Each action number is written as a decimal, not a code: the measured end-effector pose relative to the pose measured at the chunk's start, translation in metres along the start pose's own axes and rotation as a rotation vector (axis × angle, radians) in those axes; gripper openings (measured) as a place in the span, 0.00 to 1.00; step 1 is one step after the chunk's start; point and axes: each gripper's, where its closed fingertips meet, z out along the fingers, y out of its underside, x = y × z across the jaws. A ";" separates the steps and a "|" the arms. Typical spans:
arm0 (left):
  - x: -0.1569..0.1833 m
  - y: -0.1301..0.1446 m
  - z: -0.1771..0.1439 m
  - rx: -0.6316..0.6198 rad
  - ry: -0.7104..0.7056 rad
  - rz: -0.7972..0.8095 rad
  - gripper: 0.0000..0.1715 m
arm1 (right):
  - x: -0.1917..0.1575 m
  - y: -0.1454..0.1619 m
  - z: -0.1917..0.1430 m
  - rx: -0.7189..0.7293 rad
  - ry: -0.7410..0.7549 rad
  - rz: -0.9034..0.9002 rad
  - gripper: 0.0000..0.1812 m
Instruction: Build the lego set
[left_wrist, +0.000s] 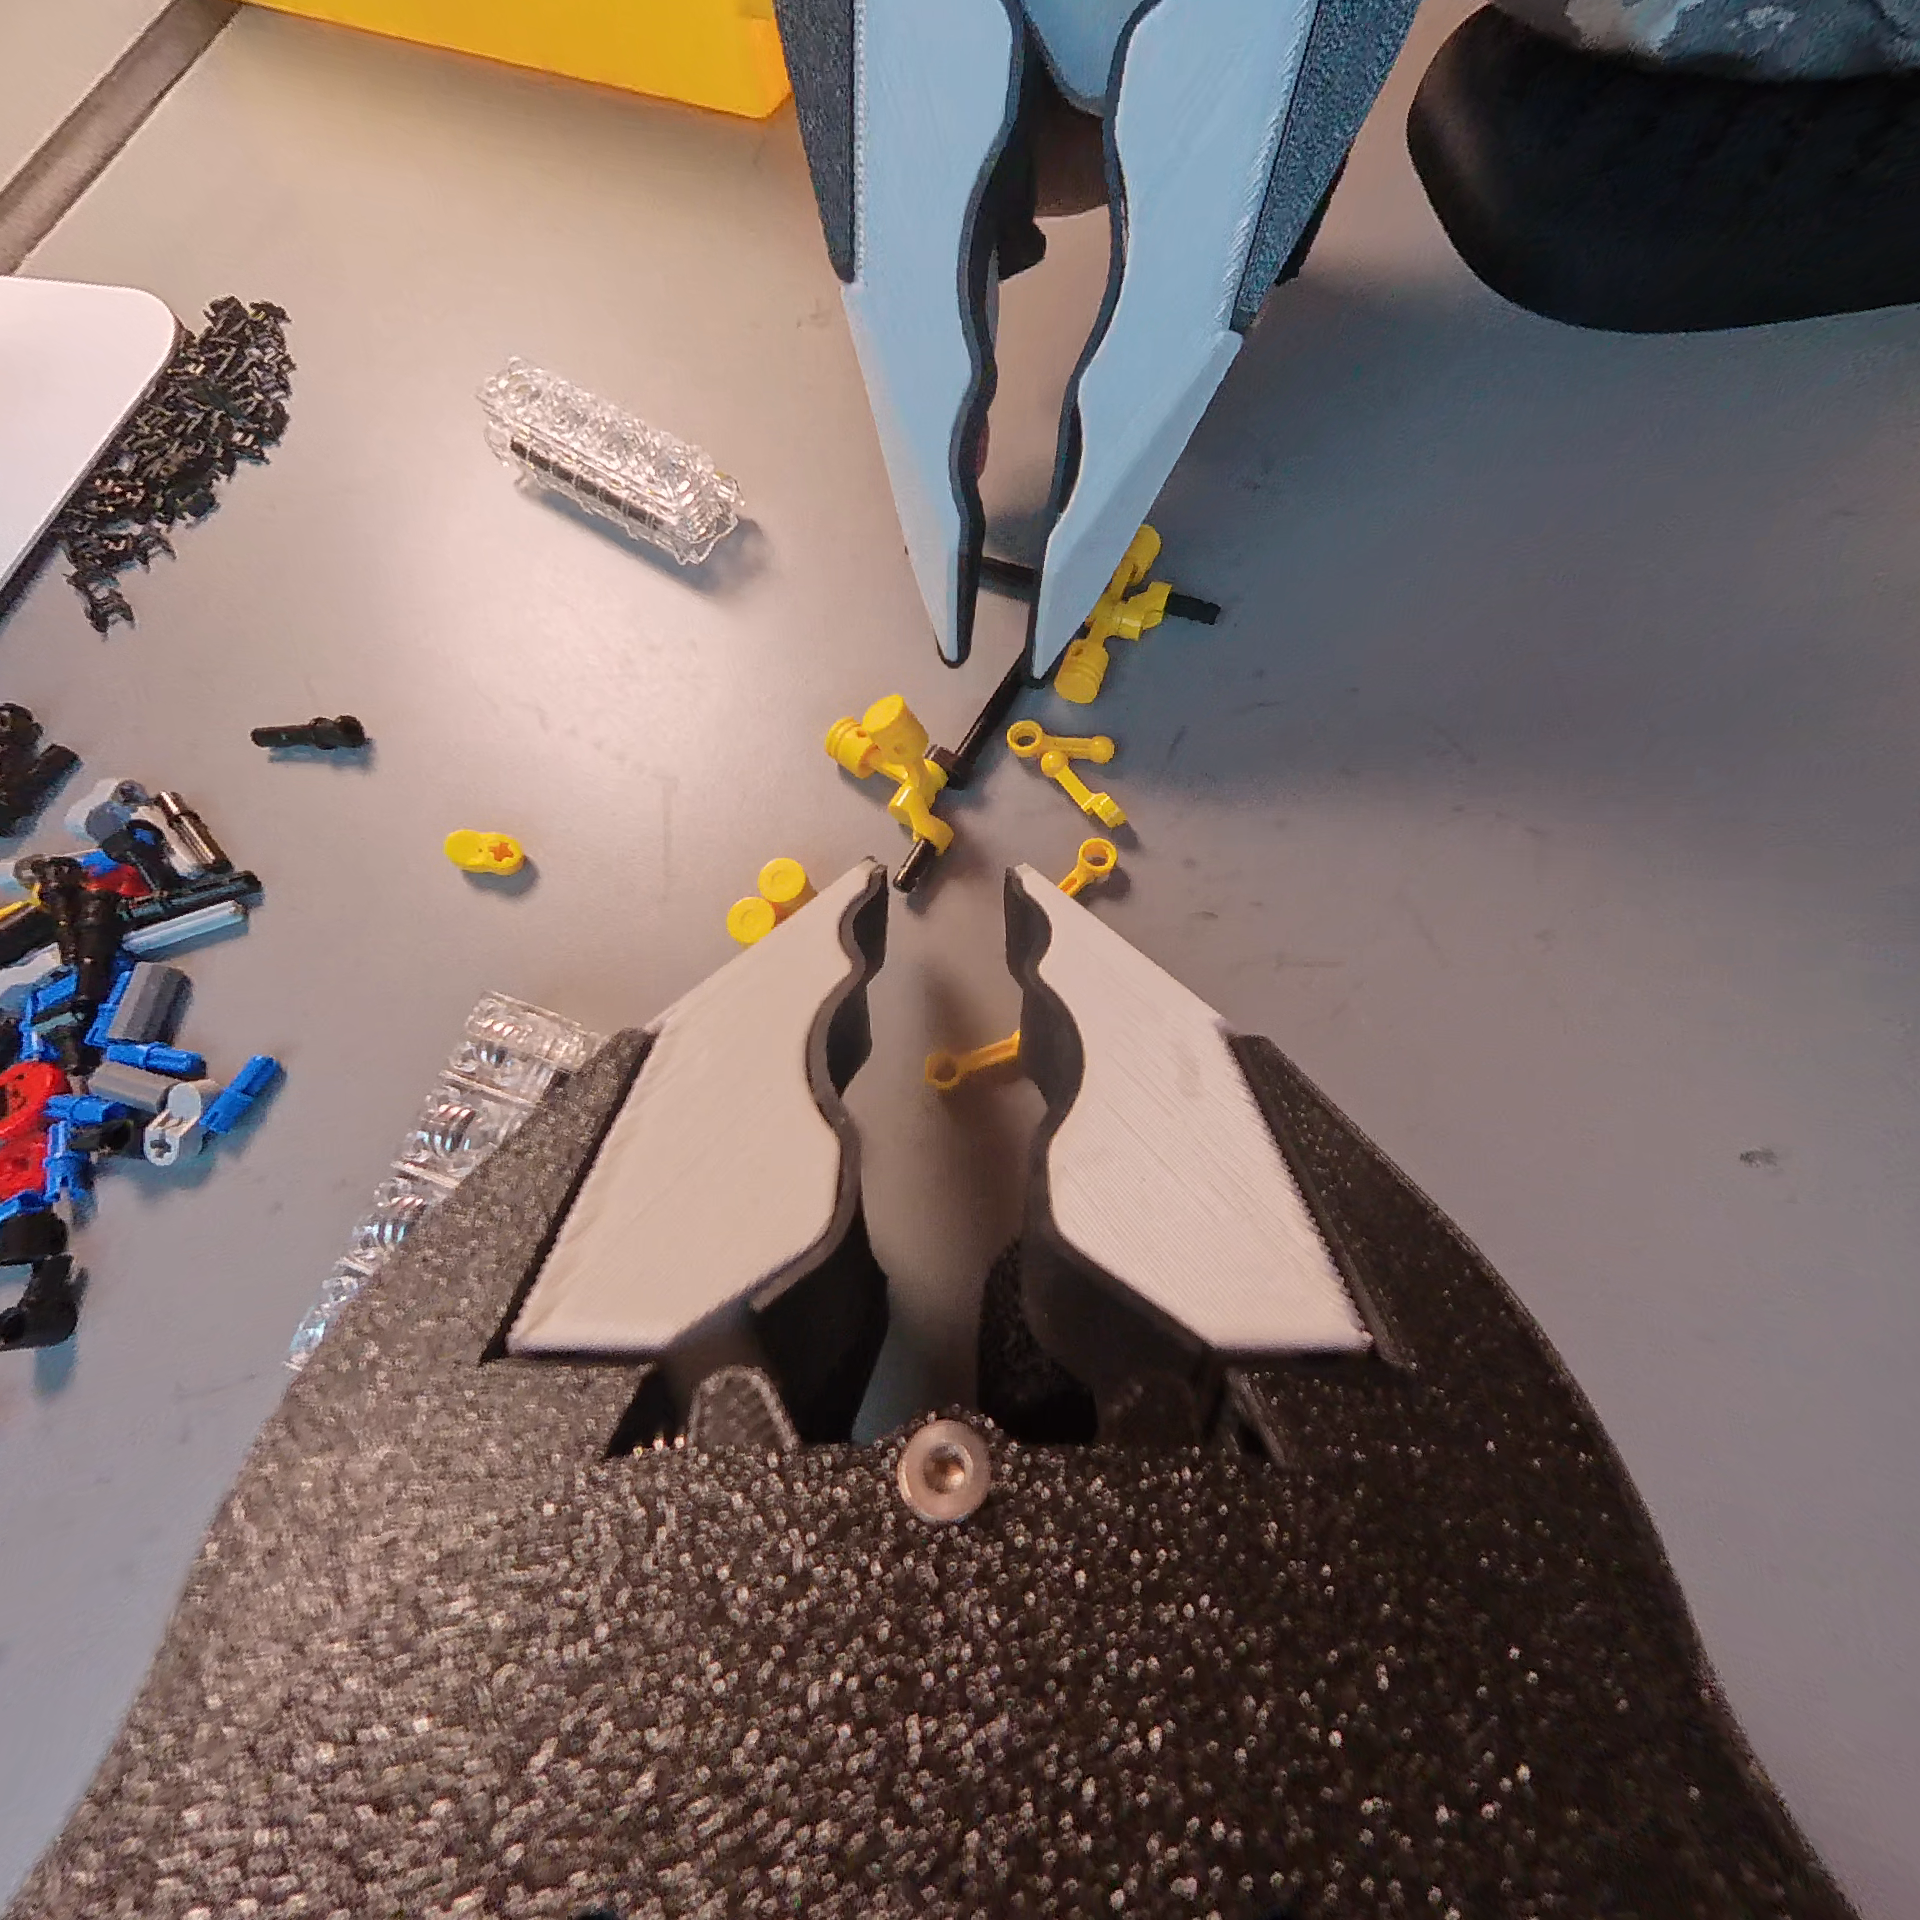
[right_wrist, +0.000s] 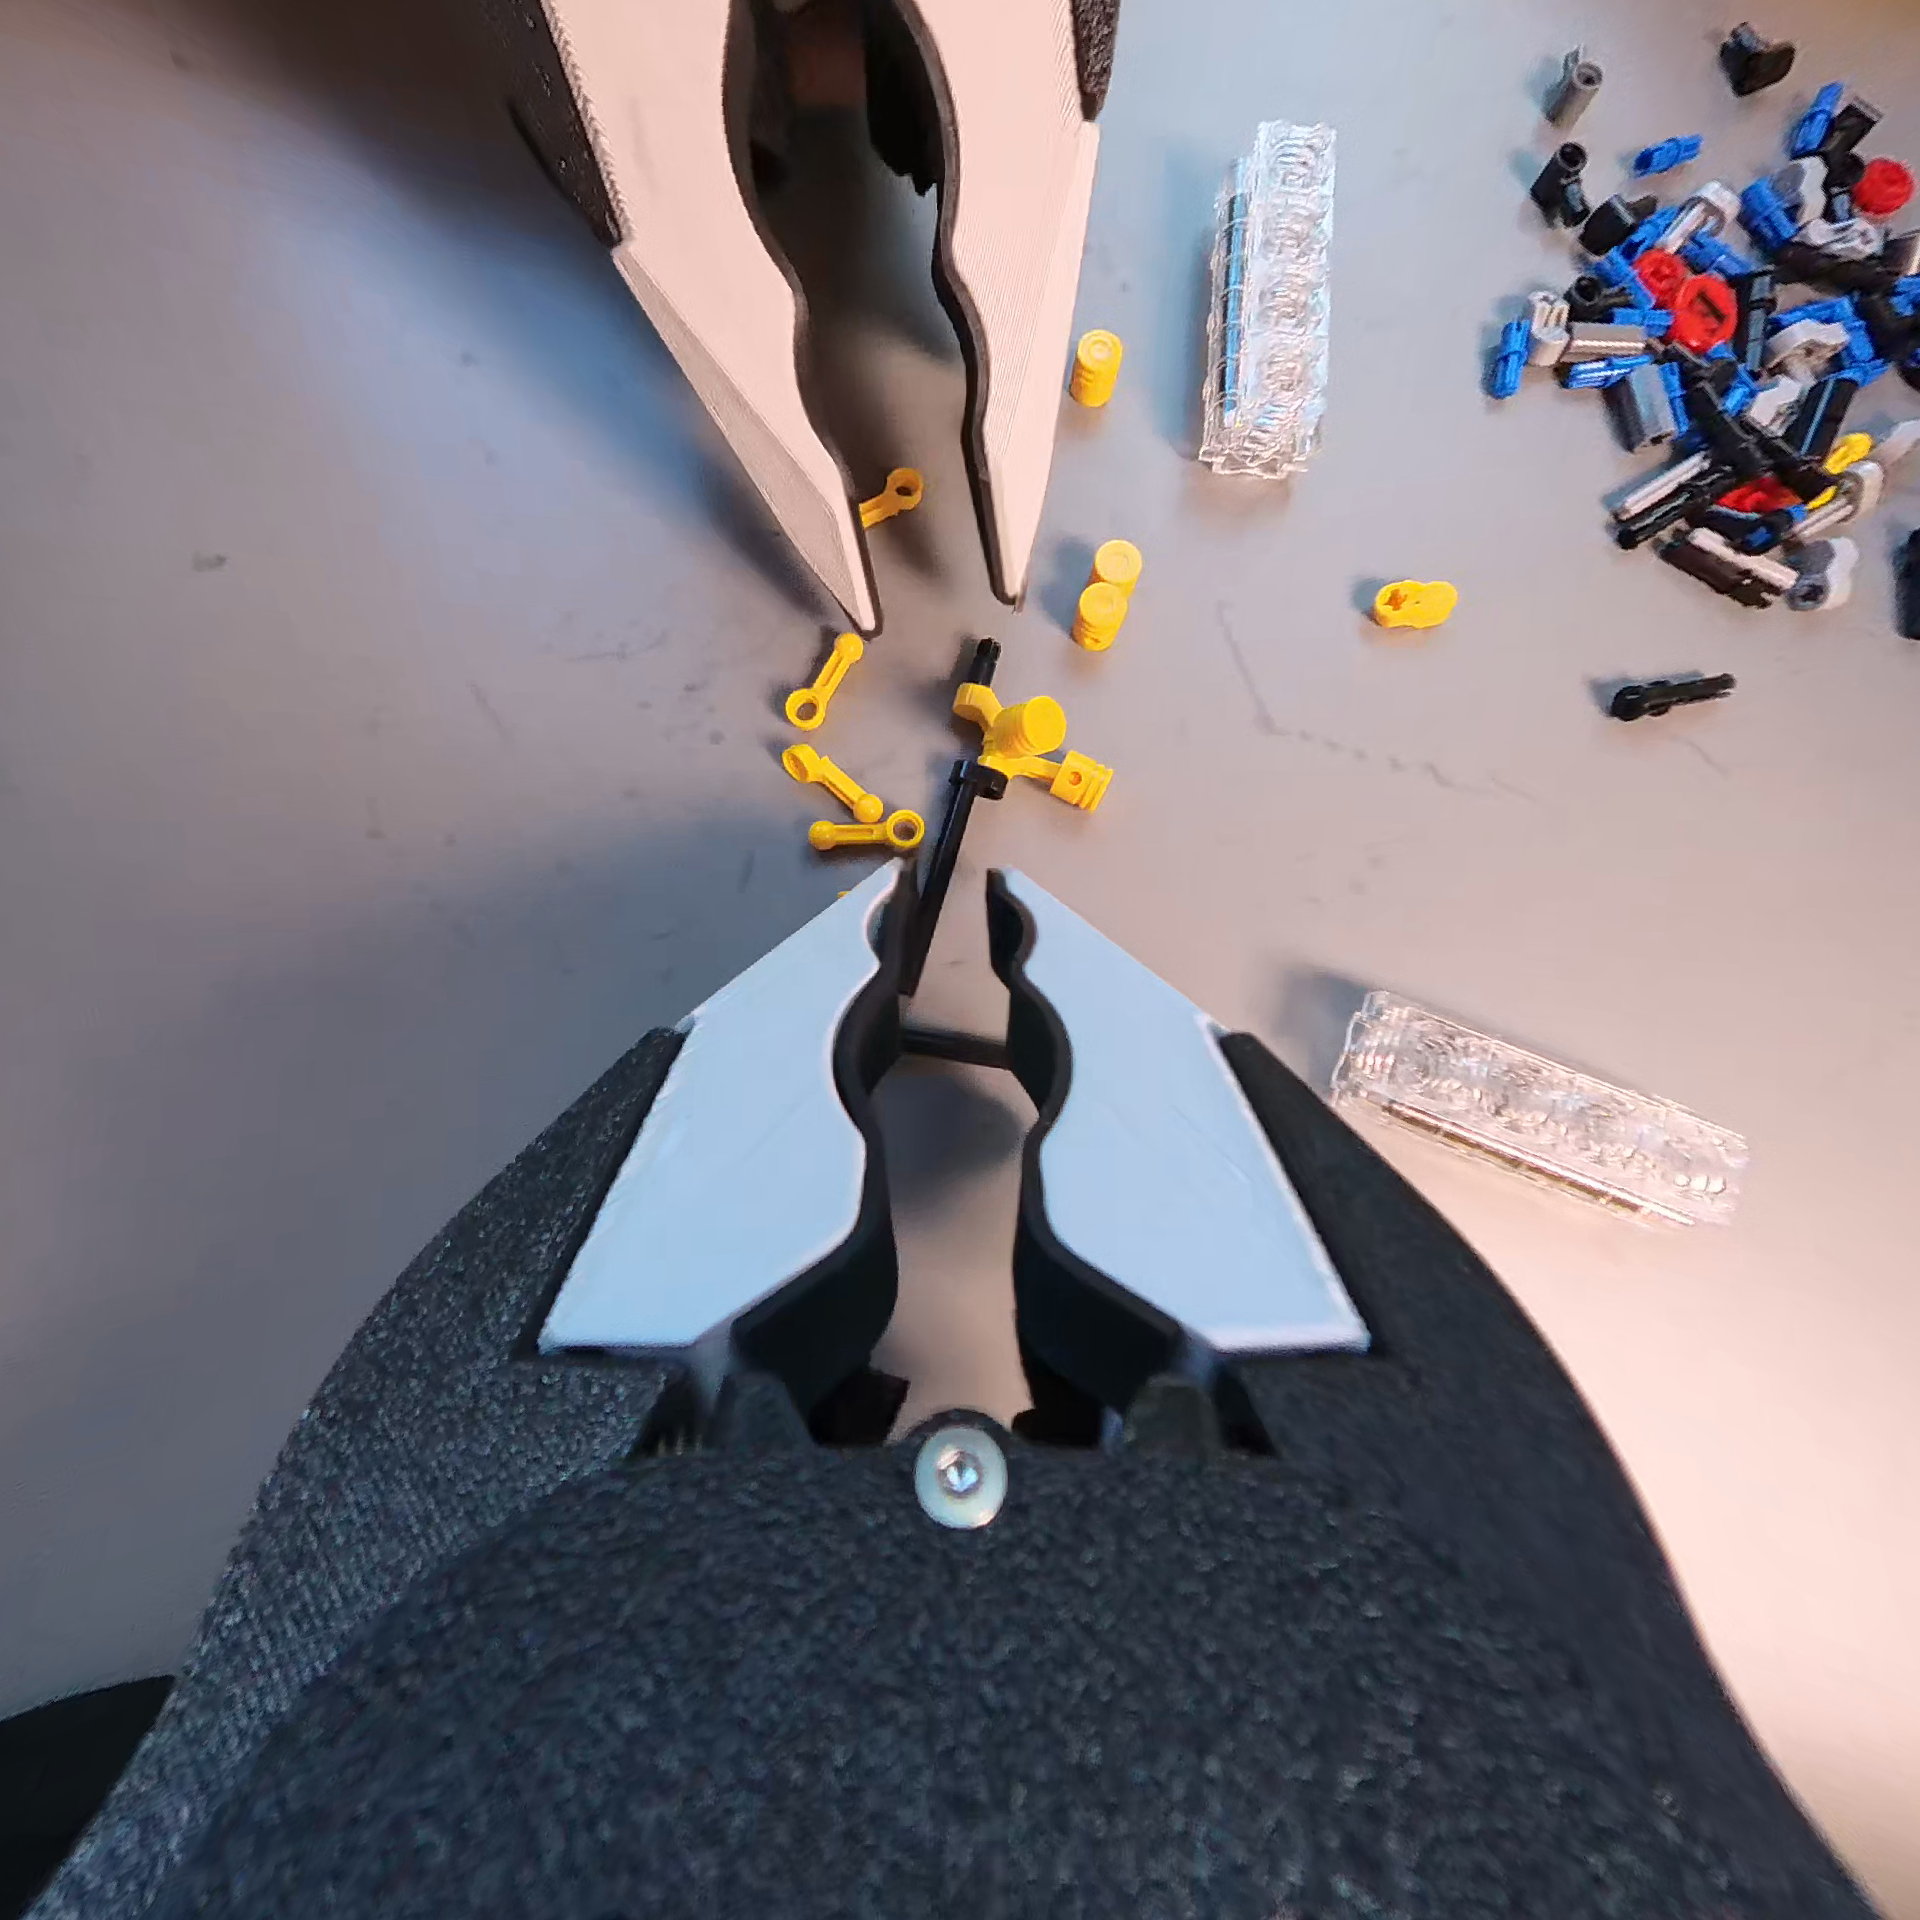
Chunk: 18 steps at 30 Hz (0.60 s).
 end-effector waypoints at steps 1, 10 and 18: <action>0.000 0.001 0.001 -0.007 -0.006 0.005 0.13 | 0.001 0.001 0.001 -0.012 0.014 -0.010 0.08; -0.004 -0.002 0.004 0.007 -0.050 0.065 0.13 | -0.005 -0.006 0.004 0.023 -0.003 0.003 0.02; 0.002 -0.032 -0.018 0.171 -0.133 0.245 0.09 | -0.013 -0.033 -0.021 0.316 -0.267 0.321 0.02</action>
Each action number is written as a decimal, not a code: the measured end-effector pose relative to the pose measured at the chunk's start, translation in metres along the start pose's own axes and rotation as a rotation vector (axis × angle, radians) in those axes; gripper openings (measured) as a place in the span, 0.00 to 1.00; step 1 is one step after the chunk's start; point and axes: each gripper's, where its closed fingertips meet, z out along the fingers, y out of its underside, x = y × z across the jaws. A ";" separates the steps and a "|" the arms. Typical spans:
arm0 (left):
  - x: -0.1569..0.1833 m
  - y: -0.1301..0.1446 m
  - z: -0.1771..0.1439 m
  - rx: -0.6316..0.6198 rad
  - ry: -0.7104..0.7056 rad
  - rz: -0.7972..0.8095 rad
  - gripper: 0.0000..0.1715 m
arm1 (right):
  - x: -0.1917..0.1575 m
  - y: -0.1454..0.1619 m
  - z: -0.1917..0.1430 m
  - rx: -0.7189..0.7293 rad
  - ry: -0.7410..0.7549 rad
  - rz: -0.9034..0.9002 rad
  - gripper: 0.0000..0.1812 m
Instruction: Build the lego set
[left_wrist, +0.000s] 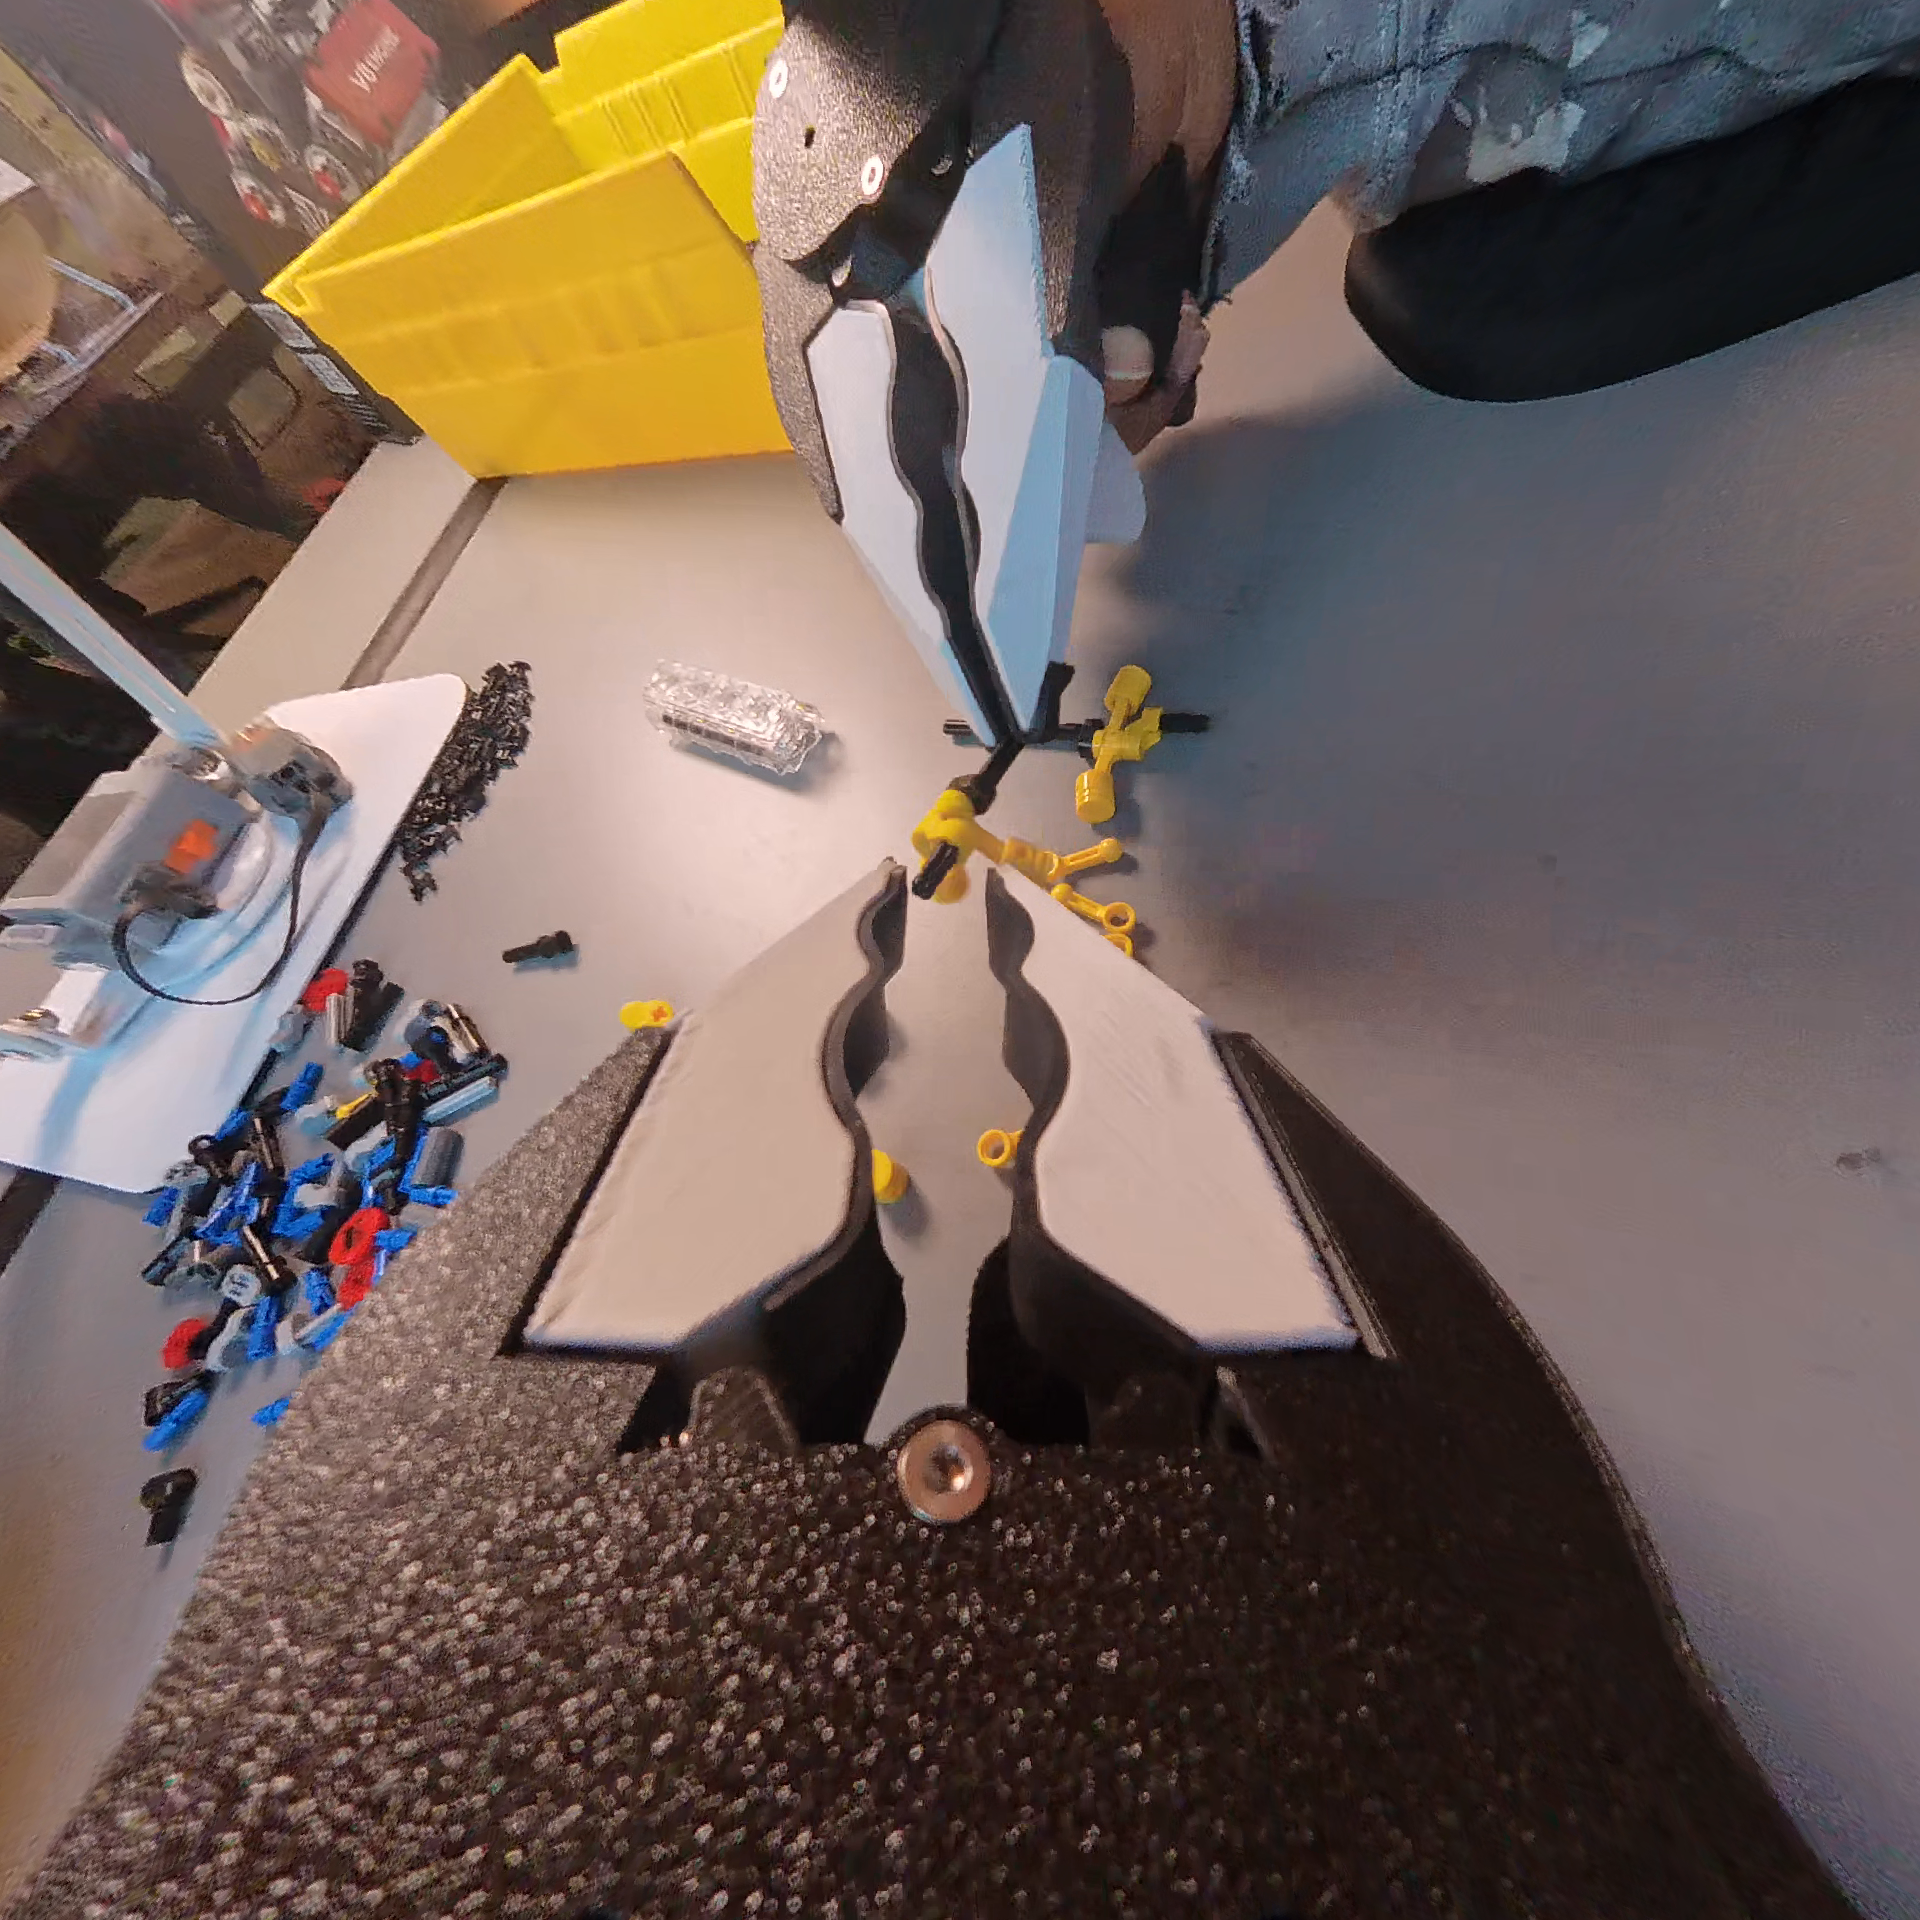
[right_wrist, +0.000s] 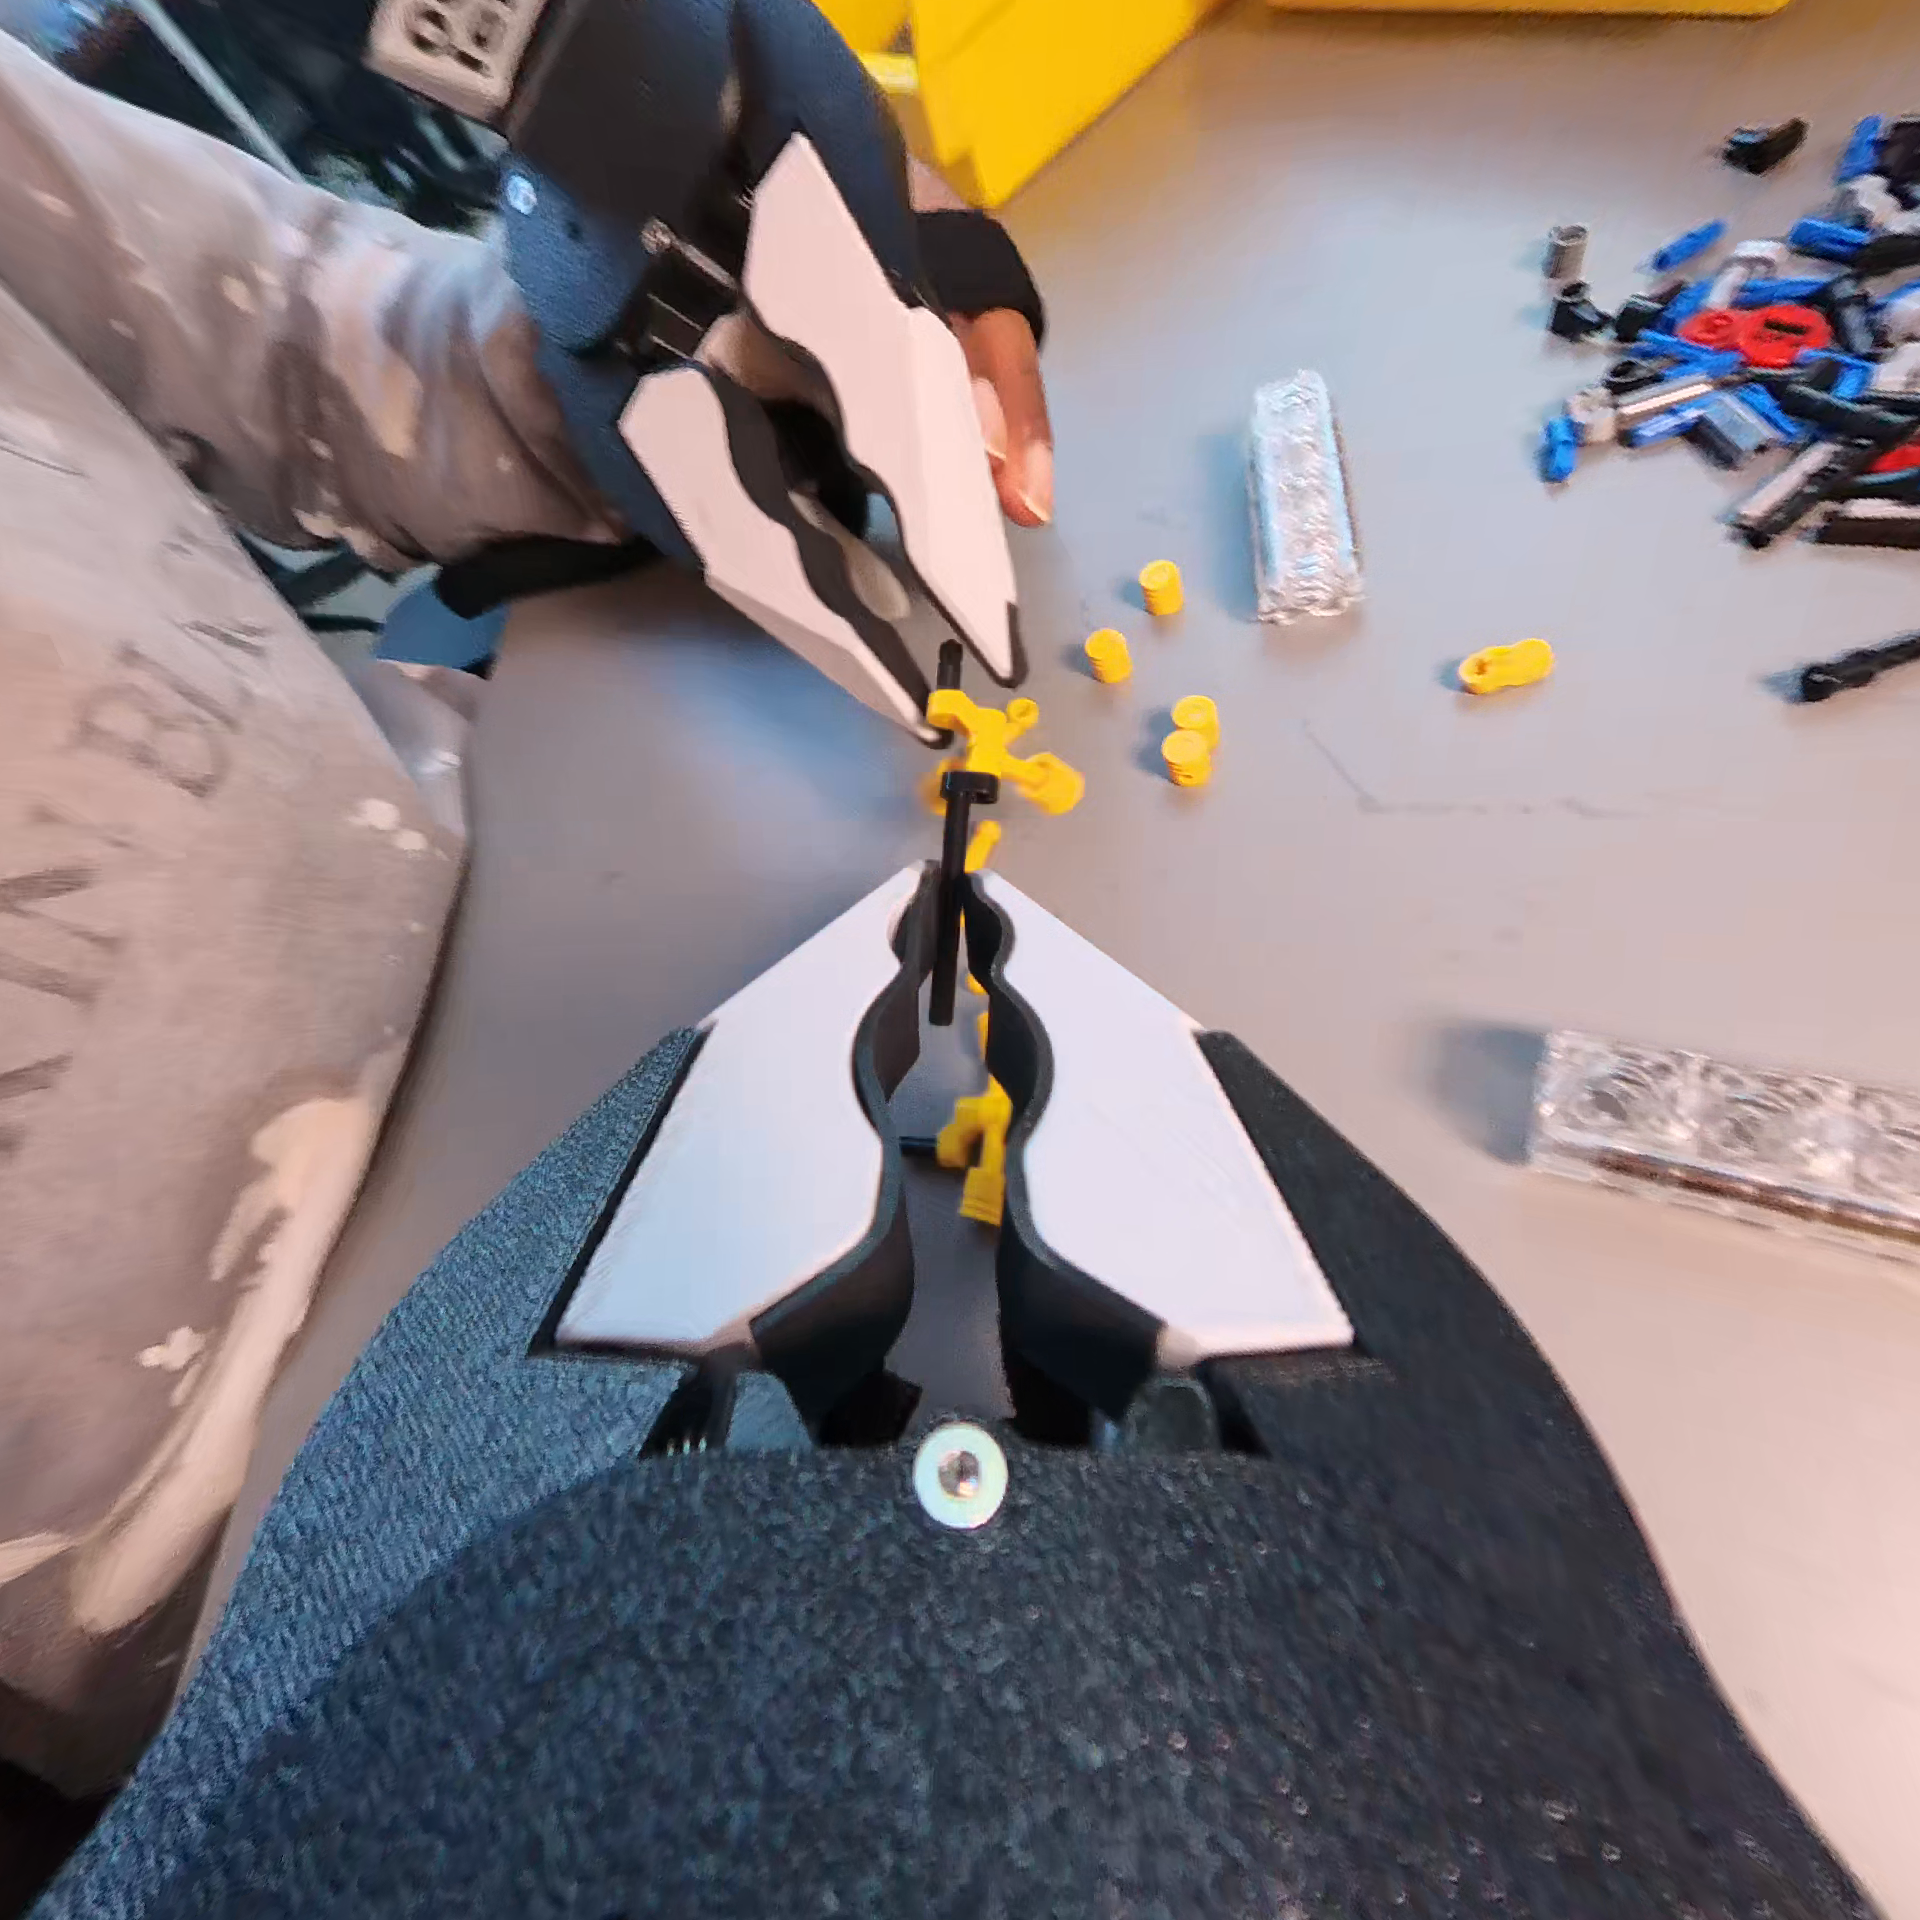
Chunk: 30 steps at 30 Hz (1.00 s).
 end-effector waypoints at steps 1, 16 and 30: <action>0.001 -0.002 0.000 0.009 0.003 0.005 0.08 | -0.003 -0.001 0.000 0.007 -0.023 0.009 0.02; 0.003 -0.013 -0.009 0.122 0.263 -0.564 0.04 | -0.006 -0.014 0.004 0.033 0.137 -0.342 0.07; 0.011 -0.023 -0.015 0.171 0.322 -0.571 0.04 | -0.009 -0.013 0.007 0.054 0.155 -0.378 0.01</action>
